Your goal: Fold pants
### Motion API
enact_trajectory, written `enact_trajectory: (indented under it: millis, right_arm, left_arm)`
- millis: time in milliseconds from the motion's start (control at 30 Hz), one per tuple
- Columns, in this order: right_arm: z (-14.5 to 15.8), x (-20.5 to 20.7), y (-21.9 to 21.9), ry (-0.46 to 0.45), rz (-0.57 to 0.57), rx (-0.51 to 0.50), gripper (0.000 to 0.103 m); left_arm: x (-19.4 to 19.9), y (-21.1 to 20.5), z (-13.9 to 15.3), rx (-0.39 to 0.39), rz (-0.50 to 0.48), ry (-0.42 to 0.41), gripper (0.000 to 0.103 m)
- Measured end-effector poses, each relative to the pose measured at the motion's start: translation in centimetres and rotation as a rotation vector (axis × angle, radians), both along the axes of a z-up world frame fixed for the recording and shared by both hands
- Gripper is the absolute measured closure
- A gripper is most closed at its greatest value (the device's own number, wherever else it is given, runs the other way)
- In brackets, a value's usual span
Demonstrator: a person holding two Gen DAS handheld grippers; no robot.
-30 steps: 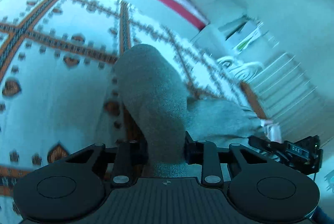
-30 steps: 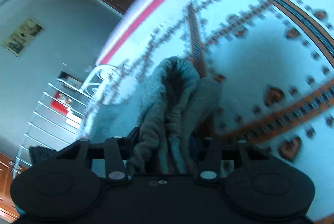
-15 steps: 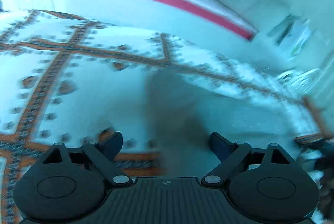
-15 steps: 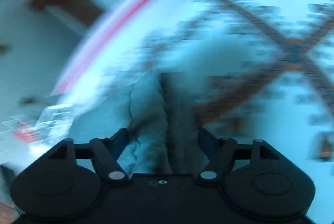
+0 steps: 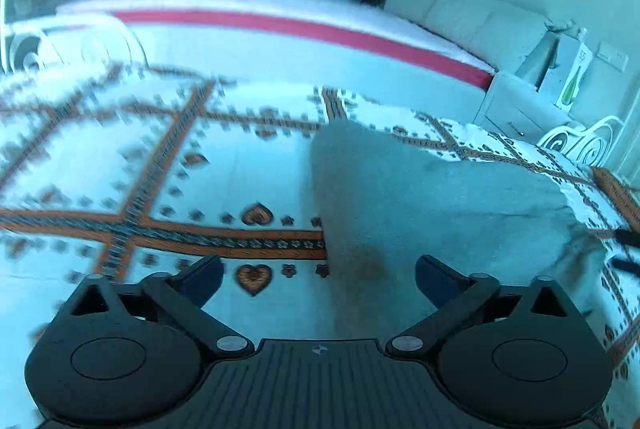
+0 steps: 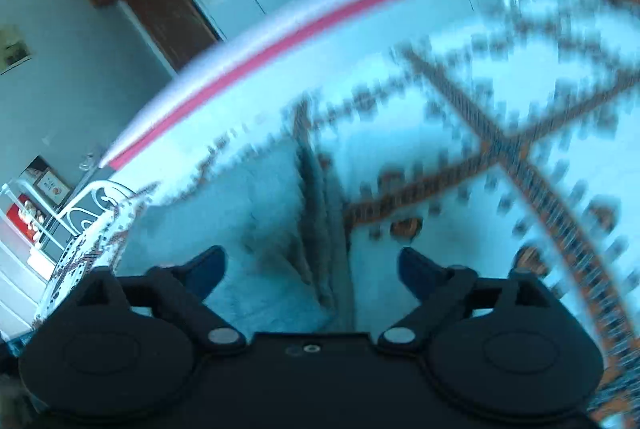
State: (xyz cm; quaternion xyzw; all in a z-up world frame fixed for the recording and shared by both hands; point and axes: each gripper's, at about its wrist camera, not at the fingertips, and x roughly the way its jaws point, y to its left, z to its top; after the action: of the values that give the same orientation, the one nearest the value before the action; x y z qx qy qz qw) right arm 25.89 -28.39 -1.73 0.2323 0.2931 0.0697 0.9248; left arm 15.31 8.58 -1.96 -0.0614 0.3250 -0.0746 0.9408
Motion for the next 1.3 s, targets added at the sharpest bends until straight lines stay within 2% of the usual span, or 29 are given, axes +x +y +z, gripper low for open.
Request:
enact_trajectory:
  millis: [100,167,300,400,500,600,700,767,867,1067,1300]
  right_arm:
    - [1.9,-3.4,0.1,-0.084,-0.059,-0.104,0.006]
    - [3.0,-5.5,1.0,-0.09,-0.085,-0.2,0.006]
    - [4.5,-11.0,2.5,-0.148,-0.056,-0.317,0.006]
    - [5.3,-14.3,3.4,-0.124,-0.016,-0.324,0.006]
    - [5.8,-16.6,4.6,-0.089,0.037,-0.365,0.006]
    - [5.8,-19.1,5.7,-0.124,0.063,-0.396,0.006]
    - [6.1,-21.4,6.2,-0.129,0.062,-0.332,0.006]
    - [6.0,-22.8,7.1,-0.139,0.057,-0.338,0.006]
    - [5.5,-24.7,8.7,-0.154,0.083,-0.349,0.006]
    - [4.9,-25.5,10.5,-0.174,0.111,-0.45,0.006]
    - [4.9,-25.0,10.2,-0.181,0.099,-0.41,0.006]
  left_arm:
    - [-3.5,-0.1,1.4,0.043,-0.014,-0.015,0.0]
    - [-6.2,0.0,2.0,0.055,-0.033,-0.029,0.0]
    - [-11.8,0.4,3.4,0.109,-0.059,-0.061,0.0]
    - [-15.5,0.5,5.5,0.116,-0.048,-0.116,0.0]
    - [-19.3,0.4,6.5,0.083,-0.045,-0.155,0.0]
    - [-22.3,-0.3,6.6,0.078,-0.033,-0.162,0.0]
    - [-24.6,-1.2,6.8,0.045,-0.035,-0.175,0.0]
    - [-26.1,-1.7,6.8,0.026,-0.037,-0.18,0.0]
    - [-27.9,-2.5,6.0,-0.005,-0.045,-0.174,0.0]
    - [-28.2,-5.3,5.0,0.102,-0.1,-0.175,0.0]
    - [-27.4,-6.3,4.7,0.084,-0.091,-0.16,0.0]
